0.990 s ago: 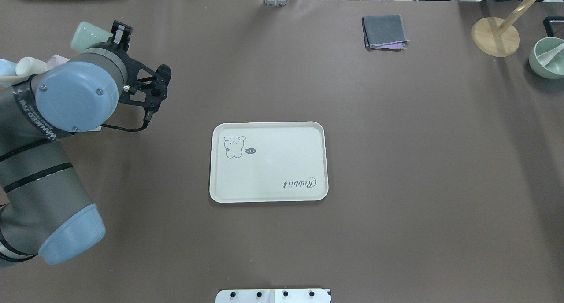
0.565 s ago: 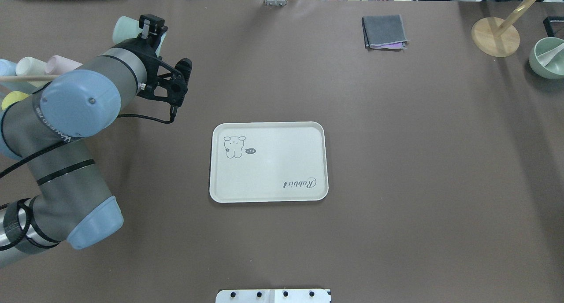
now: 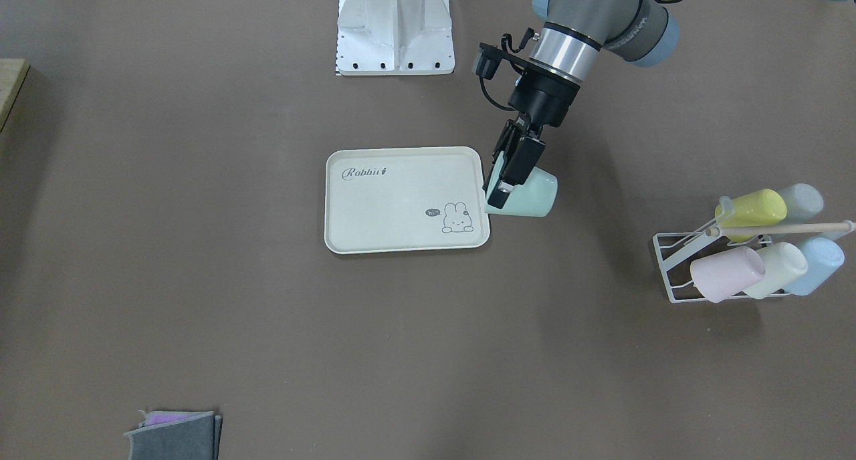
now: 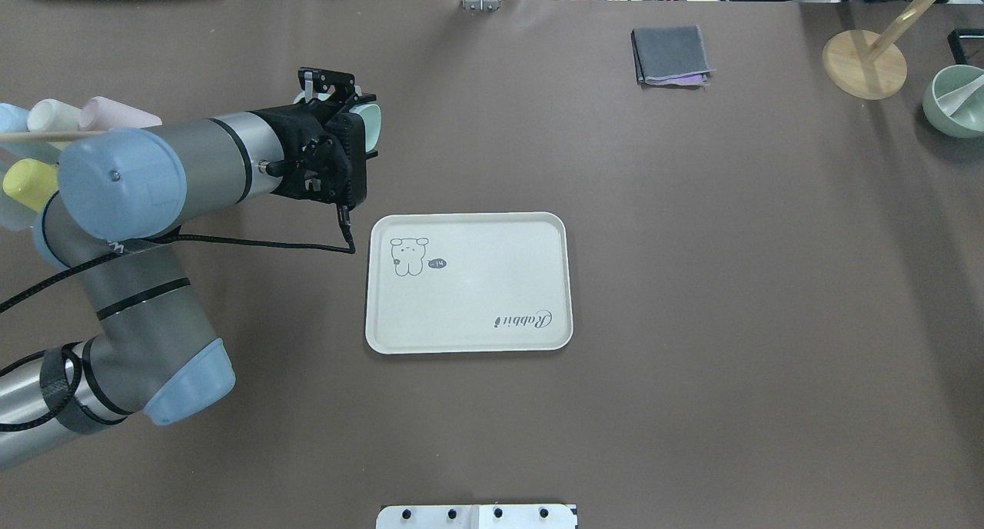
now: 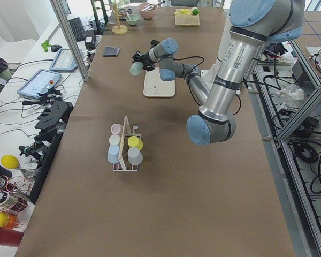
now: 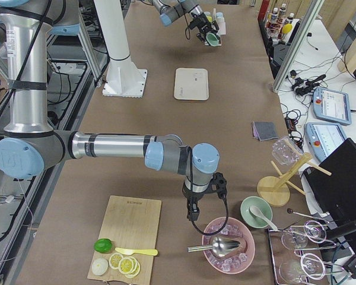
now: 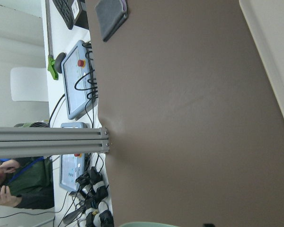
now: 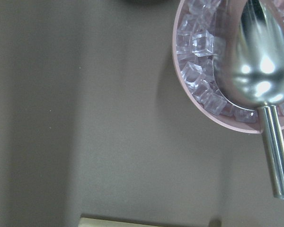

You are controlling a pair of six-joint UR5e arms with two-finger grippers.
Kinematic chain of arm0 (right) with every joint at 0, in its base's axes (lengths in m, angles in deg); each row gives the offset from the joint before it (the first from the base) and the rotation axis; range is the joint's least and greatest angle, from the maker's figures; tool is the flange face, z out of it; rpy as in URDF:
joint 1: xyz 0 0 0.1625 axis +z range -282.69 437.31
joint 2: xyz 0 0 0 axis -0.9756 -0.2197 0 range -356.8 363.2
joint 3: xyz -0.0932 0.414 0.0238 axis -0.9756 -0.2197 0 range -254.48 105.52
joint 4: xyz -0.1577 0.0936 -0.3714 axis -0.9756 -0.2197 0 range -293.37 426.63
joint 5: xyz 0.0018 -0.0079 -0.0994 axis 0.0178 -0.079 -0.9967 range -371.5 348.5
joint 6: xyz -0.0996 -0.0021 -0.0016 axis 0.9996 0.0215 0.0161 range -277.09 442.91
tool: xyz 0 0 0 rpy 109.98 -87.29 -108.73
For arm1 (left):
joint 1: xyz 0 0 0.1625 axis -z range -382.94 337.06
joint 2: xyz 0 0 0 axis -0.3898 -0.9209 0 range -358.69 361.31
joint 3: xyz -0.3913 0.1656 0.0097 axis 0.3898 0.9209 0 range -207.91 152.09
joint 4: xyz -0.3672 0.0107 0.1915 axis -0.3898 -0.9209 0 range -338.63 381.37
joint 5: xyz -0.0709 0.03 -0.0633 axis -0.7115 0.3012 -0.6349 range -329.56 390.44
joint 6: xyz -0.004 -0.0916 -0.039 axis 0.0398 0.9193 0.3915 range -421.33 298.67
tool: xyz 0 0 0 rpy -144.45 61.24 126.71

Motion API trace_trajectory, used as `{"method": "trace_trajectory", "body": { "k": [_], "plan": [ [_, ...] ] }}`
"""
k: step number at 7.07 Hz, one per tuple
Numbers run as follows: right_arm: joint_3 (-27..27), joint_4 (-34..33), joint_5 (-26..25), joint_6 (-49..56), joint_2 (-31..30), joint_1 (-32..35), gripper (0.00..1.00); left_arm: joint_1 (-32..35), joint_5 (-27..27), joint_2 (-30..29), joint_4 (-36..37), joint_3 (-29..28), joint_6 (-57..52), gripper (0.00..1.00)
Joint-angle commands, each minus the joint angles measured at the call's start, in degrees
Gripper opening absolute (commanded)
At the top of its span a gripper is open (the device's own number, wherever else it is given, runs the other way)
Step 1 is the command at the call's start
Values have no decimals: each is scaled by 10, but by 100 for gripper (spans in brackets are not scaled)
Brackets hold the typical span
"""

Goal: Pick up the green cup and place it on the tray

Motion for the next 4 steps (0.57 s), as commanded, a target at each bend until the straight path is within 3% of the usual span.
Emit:
{"method": "trace_trajectory", "body": {
  "k": [1,3,4],
  "plan": [
    [1,0,1,0,-3,0,100,-7,-88,-41,-144,-85,138,45],
    [0,-1,5,0,-4,0,100,-34,-91,-59,-253,-145,259,44],
    [-1,-1,11,0,-4,0,100,-44,-92,-74,-338,-206,320,44]
  ]
}}
